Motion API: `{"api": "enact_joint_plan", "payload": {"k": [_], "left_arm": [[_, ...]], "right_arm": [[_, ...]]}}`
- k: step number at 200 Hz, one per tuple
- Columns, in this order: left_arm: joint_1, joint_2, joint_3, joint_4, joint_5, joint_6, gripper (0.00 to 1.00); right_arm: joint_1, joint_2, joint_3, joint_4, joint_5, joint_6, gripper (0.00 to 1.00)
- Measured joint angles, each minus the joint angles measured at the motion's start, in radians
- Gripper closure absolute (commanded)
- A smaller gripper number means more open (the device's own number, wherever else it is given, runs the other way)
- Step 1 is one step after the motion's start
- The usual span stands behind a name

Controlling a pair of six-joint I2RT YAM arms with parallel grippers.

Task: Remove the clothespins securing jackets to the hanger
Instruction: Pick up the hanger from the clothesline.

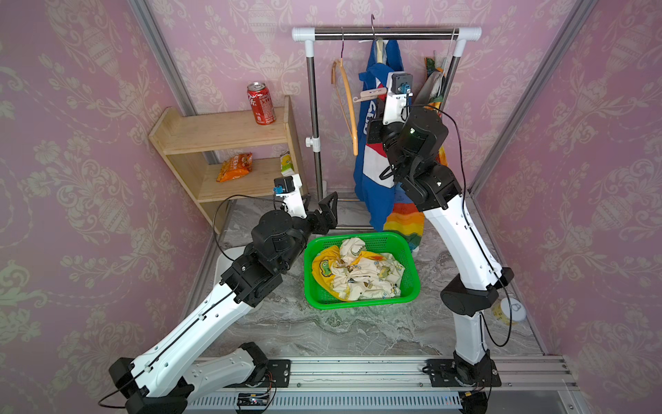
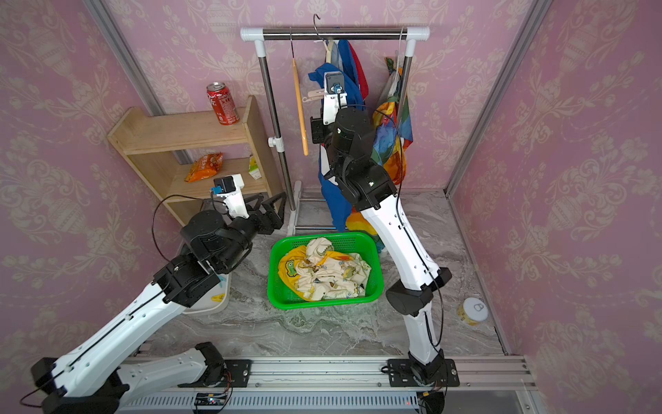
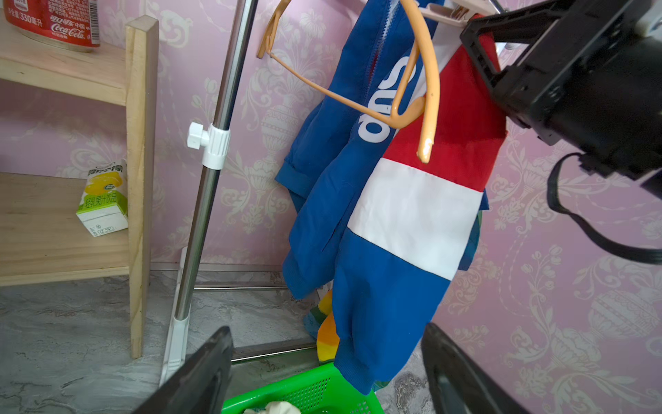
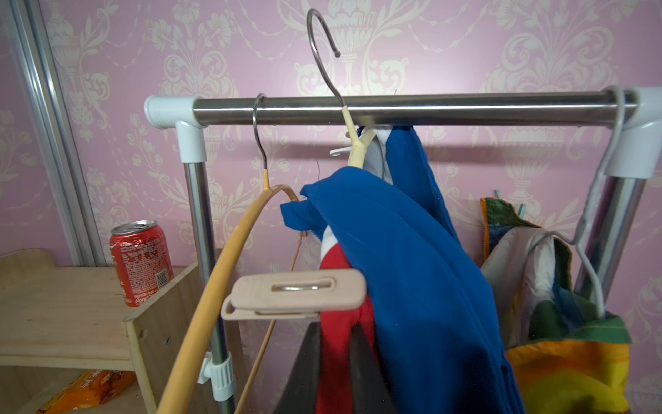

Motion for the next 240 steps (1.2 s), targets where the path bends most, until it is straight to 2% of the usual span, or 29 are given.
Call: {"api": "enact_joint_plan", "payload": {"k": [38,86,120,140,174,196,221,240], "left_arm": [[0.000,-0.015,0.003,-0.023,-0.026,0.014,0.16],[0.000,-0.031,0.042,-0.037,-0.055,0.058,0.15],[0.001,-0.022,0.076,-0.050,-0.042,0.061,0.17],[0.005,-0.007,0.132,-0.043,0.029,0.022,0.14],[0.029,-0.012,0.162,0.048,0.193,-0.164,0.14],[0.050,-0.015,0.177,0.038,0.290,-0.214,0.14],[0.052,0.016,0.241,-0.002,0.437,-0.239,0.23],[0.052,0.067,0.242,0.083,0.560,-0.352,0.28]], "right_arm": [[0.017,-0.113,-0.076,-0.108,0.007,0.010,1.00],[0.018,-0.473,-0.550,-0.127,0.018,0.062,1.00],[0.017,-0.639,-0.689,-0.210,-0.066,0.096,1.00],[0.016,-0.709,-0.694,-0.292,-0.139,0.103,1.00],[0.016,-0.864,-0.753,-0.378,-0.249,0.112,1.00],[0.016,-0.962,-0.803,-0.431,-0.296,0.125,1.00],[0.016,-1.025,-0.840,-0.471,-0.316,0.156,1.00],[0.016,-1.051,-0.887,-0.466,-0.323,0.177,1.00]]}}
